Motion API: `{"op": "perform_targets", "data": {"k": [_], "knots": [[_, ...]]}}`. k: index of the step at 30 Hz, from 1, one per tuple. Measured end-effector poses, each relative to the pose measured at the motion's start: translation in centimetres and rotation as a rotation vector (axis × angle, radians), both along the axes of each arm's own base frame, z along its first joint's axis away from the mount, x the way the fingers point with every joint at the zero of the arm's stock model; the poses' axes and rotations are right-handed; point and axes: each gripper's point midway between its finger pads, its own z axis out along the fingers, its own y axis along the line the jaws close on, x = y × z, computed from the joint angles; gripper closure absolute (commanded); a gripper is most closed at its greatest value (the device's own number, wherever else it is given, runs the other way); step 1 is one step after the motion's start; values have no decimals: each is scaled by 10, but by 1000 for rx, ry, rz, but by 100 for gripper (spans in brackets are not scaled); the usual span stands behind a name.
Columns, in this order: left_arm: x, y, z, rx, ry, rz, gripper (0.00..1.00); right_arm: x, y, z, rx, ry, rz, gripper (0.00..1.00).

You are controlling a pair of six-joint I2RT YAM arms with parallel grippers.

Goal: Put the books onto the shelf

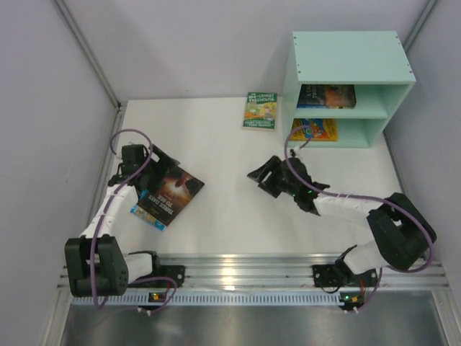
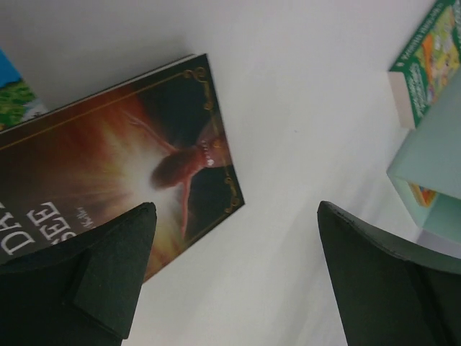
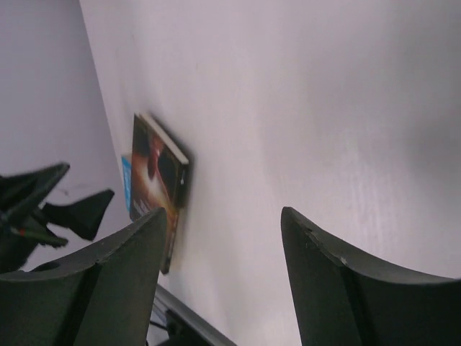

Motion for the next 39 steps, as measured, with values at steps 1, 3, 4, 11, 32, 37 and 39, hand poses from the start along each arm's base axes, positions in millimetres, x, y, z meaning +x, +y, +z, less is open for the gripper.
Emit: {"op": "perform_targets", "data": {"k": [1, 3, 4, 11, 32, 37, 39], "knots": [[-3, 7, -8, 18, 20, 28, 2, -12, 17, -6, -6, 10, 38, 35], [-4, 21, -15, 45, 42, 77, 2, -37, 52, -22, -11, 42, 120, 34], [-3, 27, -16, 56, 41, 99, 2, -44, 67, -31, -16, 60, 146, 35], [-2, 64, -19, 117, 50, 203, 1, -47, 154, -72, 14, 103, 219, 37], [-16, 58, -65, 81, 134, 154, 1, -43, 262, -77, 305, 109, 185, 57], [-16, 57, -64, 84, 131, 140, 1, -40, 264, -84, 307, 98, 174, 86], [-16, 55, -64, 81, 127, 120, 2, -38, 263, -80, 338, 81, 164, 100]]}}
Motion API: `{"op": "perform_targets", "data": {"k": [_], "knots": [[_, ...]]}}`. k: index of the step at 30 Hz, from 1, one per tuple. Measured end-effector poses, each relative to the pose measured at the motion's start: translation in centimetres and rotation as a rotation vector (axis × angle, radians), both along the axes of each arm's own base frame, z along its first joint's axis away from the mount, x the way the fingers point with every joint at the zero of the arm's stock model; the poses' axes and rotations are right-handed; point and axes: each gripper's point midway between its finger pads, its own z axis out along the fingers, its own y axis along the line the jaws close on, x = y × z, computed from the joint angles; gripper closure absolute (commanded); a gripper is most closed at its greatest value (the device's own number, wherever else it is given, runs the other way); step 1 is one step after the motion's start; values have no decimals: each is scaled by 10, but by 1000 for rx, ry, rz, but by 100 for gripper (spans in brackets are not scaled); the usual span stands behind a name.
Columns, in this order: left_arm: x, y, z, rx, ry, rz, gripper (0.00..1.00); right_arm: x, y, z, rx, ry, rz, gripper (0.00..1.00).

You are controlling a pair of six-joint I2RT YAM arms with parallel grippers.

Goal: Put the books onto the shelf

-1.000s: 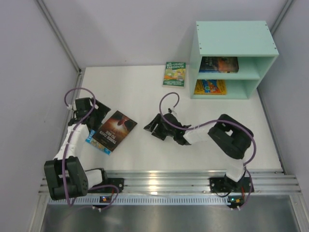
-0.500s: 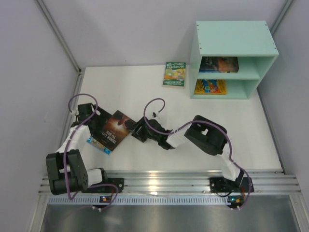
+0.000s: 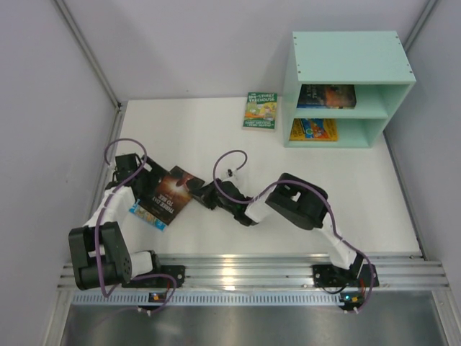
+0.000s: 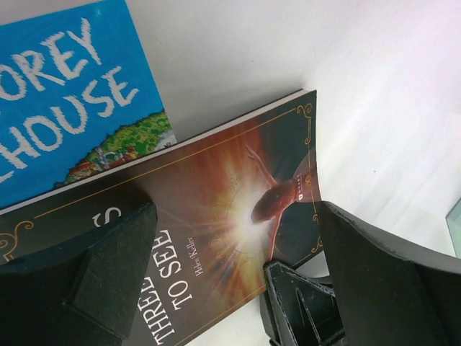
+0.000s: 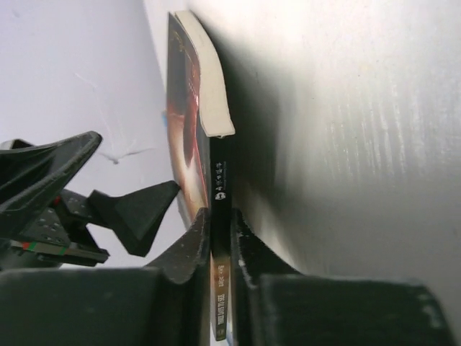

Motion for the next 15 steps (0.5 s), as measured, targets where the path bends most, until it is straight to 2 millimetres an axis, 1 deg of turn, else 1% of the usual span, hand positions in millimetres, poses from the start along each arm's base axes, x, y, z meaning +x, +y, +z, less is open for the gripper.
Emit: {"op": "perform_targets", "data": {"k": [3, 6, 8, 10, 13, 14, 15], "knots": [[-2, -10, 2, -32, -6, -59, 2, 2, -9, 1, 23, -34, -12, 100], [-6, -21, 4, -64, -6, -121, 3, 2, -30, -4, 42, -65, -14, 100], [-10, -27, 8, -78, -13, -158, 4, 4, -46, -3, 61, -88, -13, 100], [-13, -32, 12, -85, -25, -191, 5, 7, -68, -3, 59, -110, -17, 100], [-15, -41, 19, -86, -52, -255, 8, 8, -108, -4, 33, -120, -25, 100], [-16, -44, 19, -90, -53, -275, 10, 6, -124, -6, 19, -116, -25, 100], [-18, -51, 17, -97, -46, -306, 16, 4, -139, -7, 5, -111, -21, 100]]}}
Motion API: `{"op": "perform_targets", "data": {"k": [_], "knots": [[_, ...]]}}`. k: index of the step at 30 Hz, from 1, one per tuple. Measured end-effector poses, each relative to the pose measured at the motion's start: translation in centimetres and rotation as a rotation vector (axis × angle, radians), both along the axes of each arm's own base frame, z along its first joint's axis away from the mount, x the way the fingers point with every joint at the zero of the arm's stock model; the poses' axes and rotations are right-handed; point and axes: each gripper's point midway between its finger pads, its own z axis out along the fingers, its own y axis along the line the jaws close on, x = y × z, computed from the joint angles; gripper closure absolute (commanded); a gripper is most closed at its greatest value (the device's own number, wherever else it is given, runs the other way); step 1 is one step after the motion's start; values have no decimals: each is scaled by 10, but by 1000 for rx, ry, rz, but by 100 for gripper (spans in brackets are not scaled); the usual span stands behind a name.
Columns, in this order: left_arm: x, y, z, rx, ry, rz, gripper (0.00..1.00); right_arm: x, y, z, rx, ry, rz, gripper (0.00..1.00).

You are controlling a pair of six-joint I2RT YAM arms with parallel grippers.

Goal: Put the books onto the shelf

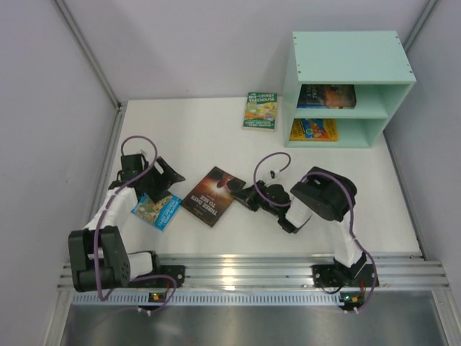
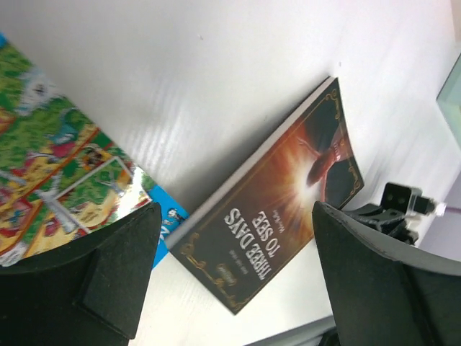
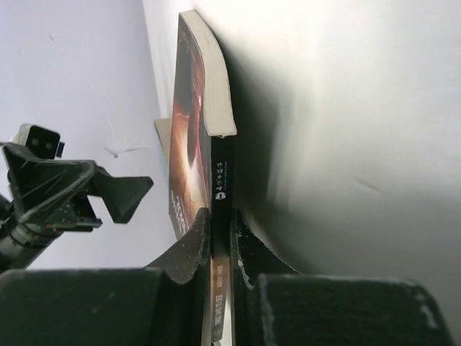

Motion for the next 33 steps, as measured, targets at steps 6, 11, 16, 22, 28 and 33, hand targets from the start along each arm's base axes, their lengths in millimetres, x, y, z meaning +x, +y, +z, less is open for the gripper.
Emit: {"op": "perform_targets", "data": {"k": [6, 11, 16, 22, 28, 33], "knots": [[-14, -68, -28, 2, 105, -275, 38, -16, -55, -6, -22, 43, 36, 100], [-21, -127, -42, 24, 146, -497, 59, -23, -84, -8, -18, 70, 78, 94], [-28, -134, -60, 44, 202, -534, 70, -22, -91, -3, -17, 60, 97, 69], [-31, -133, -68, 47, 222, -544, 76, -28, -86, 4, -29, 36, 129, 65], [-30, -139, -67, 29, 210, -562, 82, -38, -77, 1, -33, 50, 155, 65], [-31, -147, -66, 0, 201, -575, 84, -53, -64, -2, -31, 67, 188, 80]]}}
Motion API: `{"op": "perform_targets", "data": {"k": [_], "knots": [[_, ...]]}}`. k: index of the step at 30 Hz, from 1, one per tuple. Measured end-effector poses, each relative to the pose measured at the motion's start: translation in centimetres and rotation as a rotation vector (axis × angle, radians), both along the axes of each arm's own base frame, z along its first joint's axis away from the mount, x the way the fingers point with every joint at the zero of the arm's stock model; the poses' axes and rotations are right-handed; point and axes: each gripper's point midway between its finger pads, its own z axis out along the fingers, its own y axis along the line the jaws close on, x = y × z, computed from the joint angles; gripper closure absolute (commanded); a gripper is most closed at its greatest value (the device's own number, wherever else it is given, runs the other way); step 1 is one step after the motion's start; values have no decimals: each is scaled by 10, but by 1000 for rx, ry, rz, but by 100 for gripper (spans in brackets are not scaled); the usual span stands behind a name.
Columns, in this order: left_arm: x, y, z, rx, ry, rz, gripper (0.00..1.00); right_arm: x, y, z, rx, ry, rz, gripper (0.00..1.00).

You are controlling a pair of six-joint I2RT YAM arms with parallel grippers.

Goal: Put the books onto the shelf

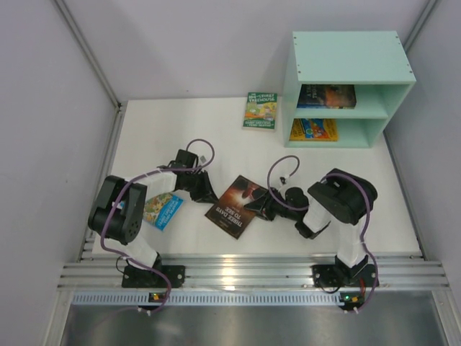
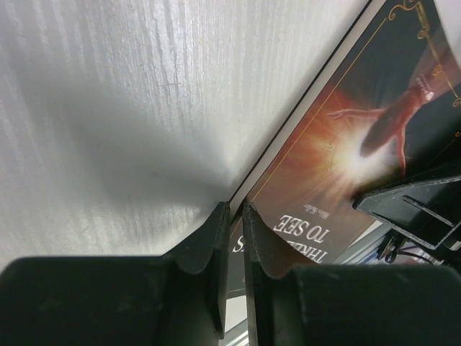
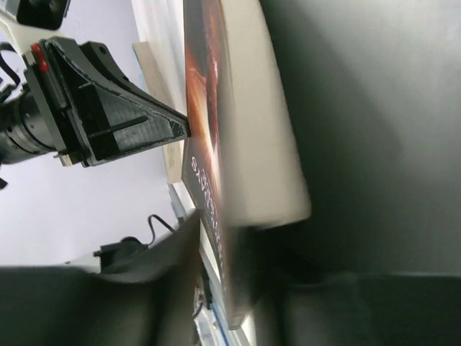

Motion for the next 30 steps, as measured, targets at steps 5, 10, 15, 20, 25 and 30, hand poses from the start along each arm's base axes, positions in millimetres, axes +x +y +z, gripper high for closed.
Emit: {"op": "perform_targets", "data": {"k": [5, 10, 15, 20, 25, 30], "knots": [[-5, -6, 1, -32, 15, 1, 73, -7, -5, -2, 0, 32, -24, 100], [-7, -11, 23, -58, -9, 6, 50, -13, -41, 13, 9, 36, -107, 100], [9, -19, 94, -141, -179, 14, 6, 2, -77, 42, 12, -26, -228, 100], [19, -24, 175, -221, -357, 15, 1, 24, -113, 84, -86, -123, -342, 100], [11, -22, 206, -250, -417, 7, 1, 55, -178, 174, -177, -279, -547, 100], [3, -23, 211, -272, -406, 5, 1, 79, -242, 232, -226, -339, -739, 100]]}}
